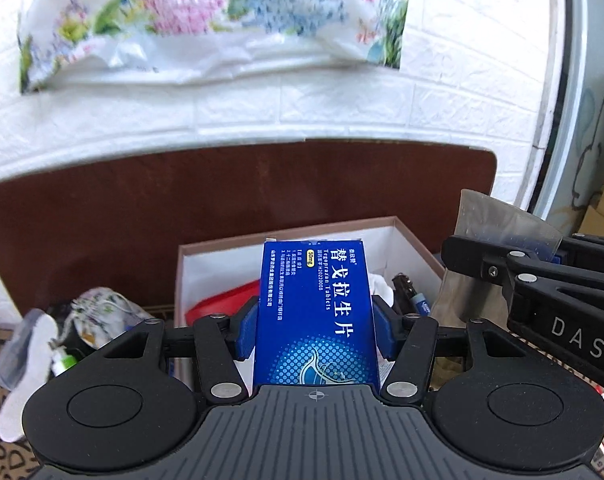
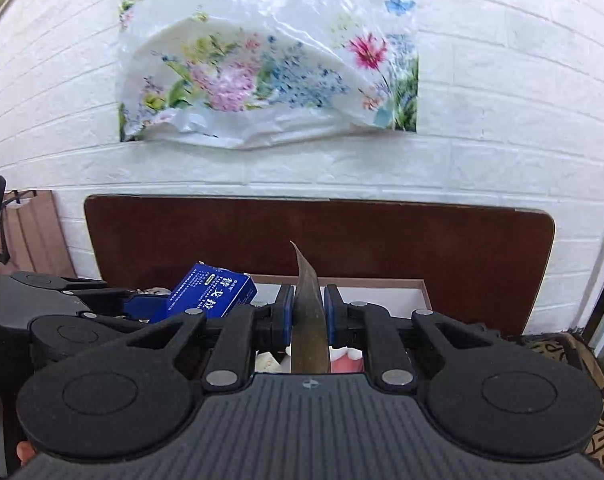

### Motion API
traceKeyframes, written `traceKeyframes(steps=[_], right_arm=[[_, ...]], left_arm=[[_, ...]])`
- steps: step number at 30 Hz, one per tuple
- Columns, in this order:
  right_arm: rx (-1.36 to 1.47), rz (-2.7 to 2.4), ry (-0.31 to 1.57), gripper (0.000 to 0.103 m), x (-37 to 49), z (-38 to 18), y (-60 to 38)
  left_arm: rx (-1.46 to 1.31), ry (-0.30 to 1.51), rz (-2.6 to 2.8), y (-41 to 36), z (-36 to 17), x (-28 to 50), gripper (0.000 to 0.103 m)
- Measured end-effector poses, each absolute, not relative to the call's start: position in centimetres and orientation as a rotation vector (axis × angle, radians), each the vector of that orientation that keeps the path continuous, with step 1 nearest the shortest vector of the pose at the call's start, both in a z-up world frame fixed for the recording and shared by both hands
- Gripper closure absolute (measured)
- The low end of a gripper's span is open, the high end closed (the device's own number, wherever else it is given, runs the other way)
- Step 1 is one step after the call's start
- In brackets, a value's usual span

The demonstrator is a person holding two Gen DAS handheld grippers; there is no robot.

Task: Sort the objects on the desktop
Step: 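Lower blue box and plastic bag into the cardboard box and open both grippers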

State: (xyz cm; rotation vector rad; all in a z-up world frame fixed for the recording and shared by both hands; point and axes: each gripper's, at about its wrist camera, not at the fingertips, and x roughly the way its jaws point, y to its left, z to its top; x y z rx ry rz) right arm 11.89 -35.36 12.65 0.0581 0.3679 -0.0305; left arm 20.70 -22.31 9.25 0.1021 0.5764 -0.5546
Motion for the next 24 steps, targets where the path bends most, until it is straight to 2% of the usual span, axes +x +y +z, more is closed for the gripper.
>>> traceKeyframes(steps=[9, 12, 13, 14, 16, 19, 22, 24], right_arm=[[0.232, 0.010, 0.469, 0.084, 17.2, 9.6, -38.9], [0.222, -0.031, 0.492, 0.080, 18.9, 8.1, -39.5], [0.213, -0.048, 0.491, 0.076, 19.2, 7.7, -39.6], [0.196, -0.060, 0.488, 0.056, 19.4, 7.4, -39.7], [0.167, -0.091, 0.470, 0.029, 19.3, 7.0, -39.7], [0.127, -0.106, 0.454, 0.026, 19.0, 7.0, -39.6], [0.108, -0.128, 0.434, 0.008, 18.6, 7.0, -39.5], [0.091, -0.139, 0.429, 0.004, 18.4, 7.0, -39.4]], left_arm=[[0.121, 0.655, -0.547, -25.0, 6.2, 24.4, 0.043], [0.134, 0.642, -0.529, -25.4, 5.4, 25.1, 0.027], [0.138, 0.638, -0.529, -25.5, 5.2, 25.2, 0.018], [0.138, 0.636, -0.532, -25.5, 5.1, 25.3, 0.013], [0.143, 0.628, -0.536, -25.5, 4.8, 25.4, 0.012], [0.139, 0.629, -0.539, -25.5, 4.6, 25.4, 0.008], [0.133, 0.652, -0.537, -25.4, 4.3, 25.5, 0.008], [0.135, 0.670, -0.531, -25.3, 4.1, 25.5, 0.008]])
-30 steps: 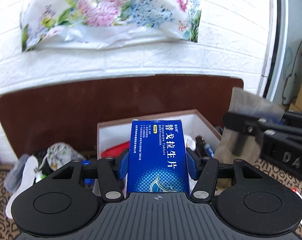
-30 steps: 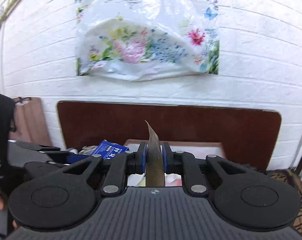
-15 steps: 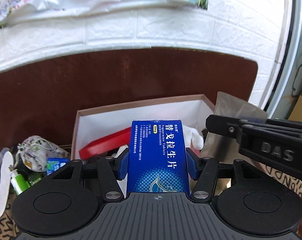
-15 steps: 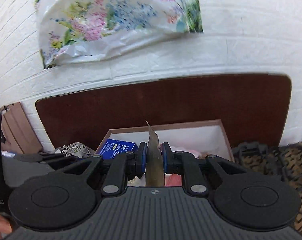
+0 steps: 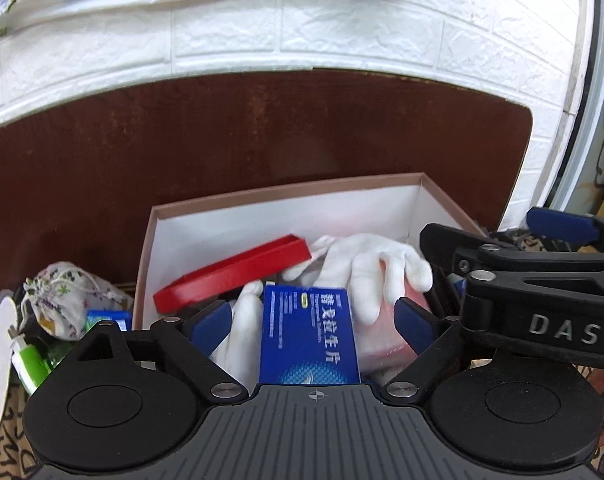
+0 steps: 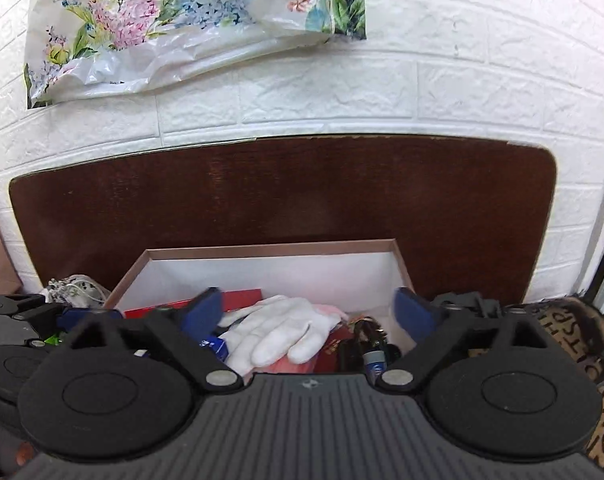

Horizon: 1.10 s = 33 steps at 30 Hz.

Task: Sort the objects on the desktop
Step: 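Lower blue box and plastic bag into the cardboard box and open both grippers, then withdraw both tools from the box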

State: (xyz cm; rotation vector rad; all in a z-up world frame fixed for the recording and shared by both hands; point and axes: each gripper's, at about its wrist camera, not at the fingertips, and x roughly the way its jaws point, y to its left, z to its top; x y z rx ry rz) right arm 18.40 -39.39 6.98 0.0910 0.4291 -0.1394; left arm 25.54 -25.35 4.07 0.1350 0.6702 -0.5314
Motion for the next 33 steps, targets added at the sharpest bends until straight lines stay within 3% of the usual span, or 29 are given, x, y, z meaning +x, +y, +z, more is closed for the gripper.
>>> traceKeyframes(steps=[14, 33], right_arm=[[0.100, -0.145, 0.434, 0.001, 16.1, 7.8, -37.9], [0.086, -0.053, 0.326, 0.000, 6.9, 8.4, -29.4]], left_arm=[[0.139, 0.644, -0.533, -23.3, 5.5, 22.6, 0.008], [0.139, 0.583, -0.406, -13.4, 5.2, 13.8, 0.008]])
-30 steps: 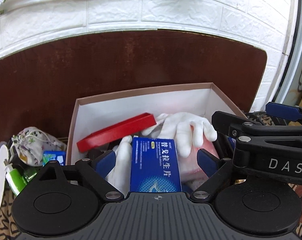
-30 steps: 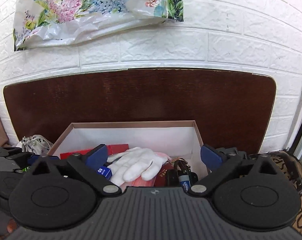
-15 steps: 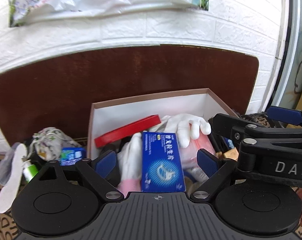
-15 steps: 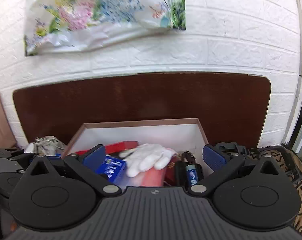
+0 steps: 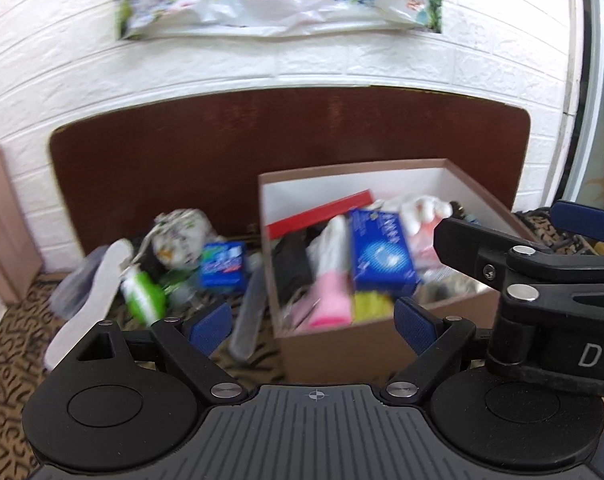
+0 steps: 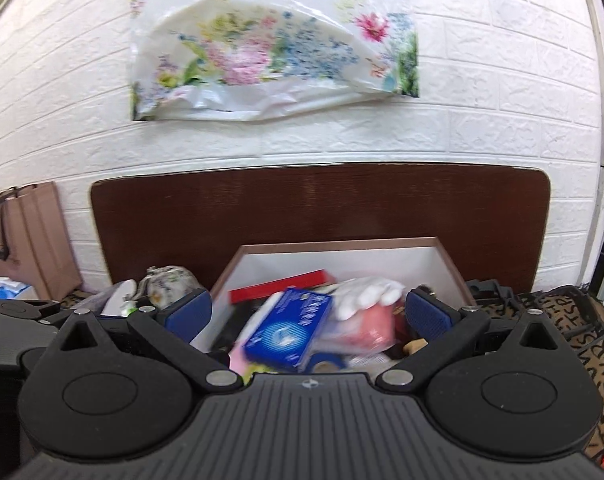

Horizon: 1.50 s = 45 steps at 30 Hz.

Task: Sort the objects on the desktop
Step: 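Withdraw both tools from the box, then grasp the white insole with left while right grasps the green repellent bottle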

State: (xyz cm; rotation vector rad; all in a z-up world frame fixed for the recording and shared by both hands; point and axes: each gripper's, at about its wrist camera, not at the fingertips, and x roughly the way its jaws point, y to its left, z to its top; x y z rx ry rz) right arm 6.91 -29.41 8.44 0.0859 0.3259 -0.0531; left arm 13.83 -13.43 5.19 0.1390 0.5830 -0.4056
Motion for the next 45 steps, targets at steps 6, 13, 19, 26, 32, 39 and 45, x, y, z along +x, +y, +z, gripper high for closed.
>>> traceKeyframes(steps=[6, 13, 19, 26, 32, 39, 45], right_arm=[[0.020, 0.000, 0.332, 0.000, 4.9, 6.7, -24.8], [-0.024, 0.082, 0.404, 0.000, 5.2, 3.7, -19.6], [-0.012, 0.147, 0.439, 0.000, 6.7, 2.3, -16.2], [-0.078, 0.199, 0.477, 0.001, 9.8, 0.5, -13.0], [-0.081, 0.252, 0.486, 0.007, 13.5, -0.8, -10.7], [-0.103, 0.266, 0.497, 0.021, 18.6, -2.3, -8.6], [-0.165, 0.276, 0.481, 0.031, 22.9, -3.5, -7.3]], left_arm=[[0.101, 0.610, -0.334, -8.0, 2.3, 11.4, 0.008], [0.102, 0.637, -0.223, -1.7, -0.5, 11.1, 0.008], [0.049, 0.650, -0.157, 3.1, -1.7, 12.7, 0.008], [-0.003, 0.676, -0.090, 7.1, -2.9, 17.2, 0.008], [0.002, 0.681, -0.072, 8.2, -4.3, 21.8, 0.008], [0.075, 0.693, -0.062, 8.2, -6.0, 27.8, 0.008], [0.072, 0.722, -0.057, 8.5, -7.7, 32.3, 0.008]])
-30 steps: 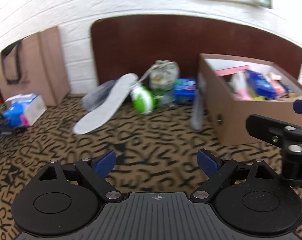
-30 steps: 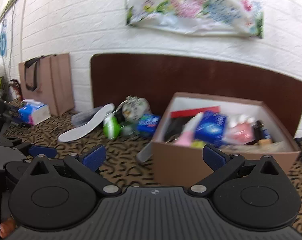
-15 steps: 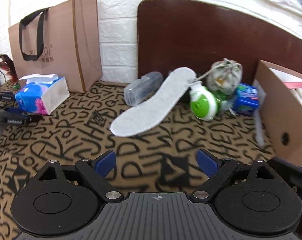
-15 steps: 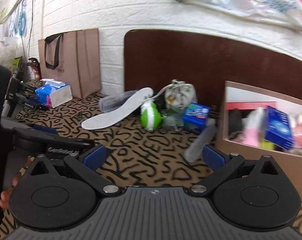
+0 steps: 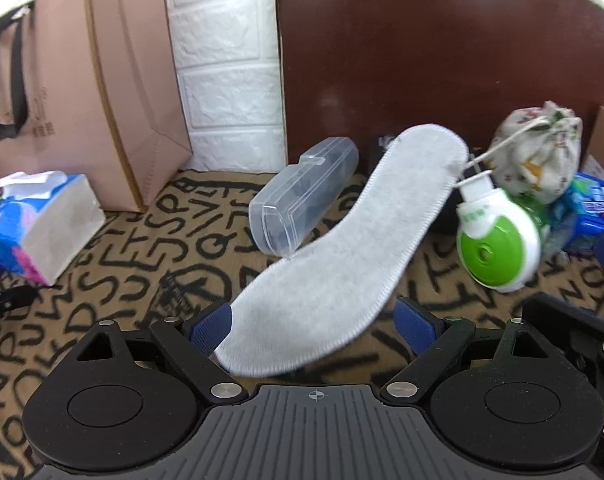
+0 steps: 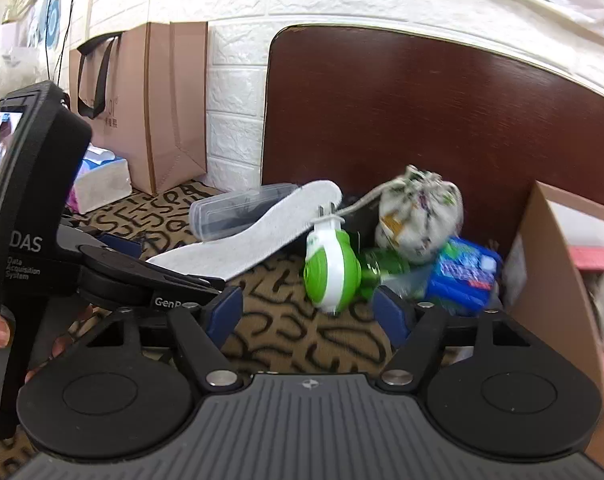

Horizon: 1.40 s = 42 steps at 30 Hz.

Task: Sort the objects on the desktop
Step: 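Grasp the white insole with left while right grasps the green repellent bottle, then lift the insole with left while right lifts the green bottle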

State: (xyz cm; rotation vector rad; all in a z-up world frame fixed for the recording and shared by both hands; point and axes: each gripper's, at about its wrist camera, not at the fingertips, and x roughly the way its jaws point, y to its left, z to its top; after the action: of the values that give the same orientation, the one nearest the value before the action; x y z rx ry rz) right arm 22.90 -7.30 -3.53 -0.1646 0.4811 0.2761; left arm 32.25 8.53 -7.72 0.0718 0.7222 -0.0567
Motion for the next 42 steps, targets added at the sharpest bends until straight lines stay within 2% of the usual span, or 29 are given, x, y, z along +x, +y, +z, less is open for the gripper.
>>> traceKeyframes(steps=[5, 12, 15, 17, 18, 20, 22, 26, 30, 42], right_arm=[[-0.245, 0.266, 0.466, 0.038, 26.0, -4.5, -6.4], [-0.312, 0.253, 0.470, 0.039, 28.4, -6.3, -6.1], [-0.384, 0.254, 0.436, 0.038, 28.4, -7.1, -5.7], [-0.452, 0.253, 0.419, 0.051, 28.1, -7.5, -5.1], [-0.477, 0.247, 0.409, 0.051, 27.9, -7.6, -5.0], [-0.477, 0.241, 0.405, 0.052, 27.6, -7.6, -5.0], [-0.455, 0.246, 0.406, 0.052, 27.0, -7.4, -5.4], [-0.453, 0.269, 0.414, 0.053, 25.3, -7.0, -5.7], [-0.428, 0.305, 0.435, 0.053, 22.4, -6.3, -6.3], [-0.326, 0.313, 0.492, 0.053, 11.1, -4.9, -8.3]], left_arm=[[0.110, 0.716, -0.065, 8.1, -8.7, 34.2, 0.009], [0.079, 0.705, -0.045, 8.6, -9.2, 36.6, 0.011], [0.066, 0.701, -0.043, 8.8, -9.3, 37.1, 0.019], [0.071, 0.697, -0.037, 8.7, -9.0, 36.9, 0.032], [0.077, 0.695, -0.033, 8.6, -8.9, 36.7, 0.037], [0.079, 0.692, -0.032, 8.7, -8.7, 36.4, 0.070], [0.061, 0.703, -0.035, 9.1, -8.4, 36.1, 0.087], [0.043, 0.718, -0.034, 9.4, -8.1, 34.9, 0.098], [0.034, 0.728, -0.066, 9.3, -7.9, 32.4, 0.103], [-0.018, 0.767, -0.191, 9.3, -6.7, 21.3, 0.103]])
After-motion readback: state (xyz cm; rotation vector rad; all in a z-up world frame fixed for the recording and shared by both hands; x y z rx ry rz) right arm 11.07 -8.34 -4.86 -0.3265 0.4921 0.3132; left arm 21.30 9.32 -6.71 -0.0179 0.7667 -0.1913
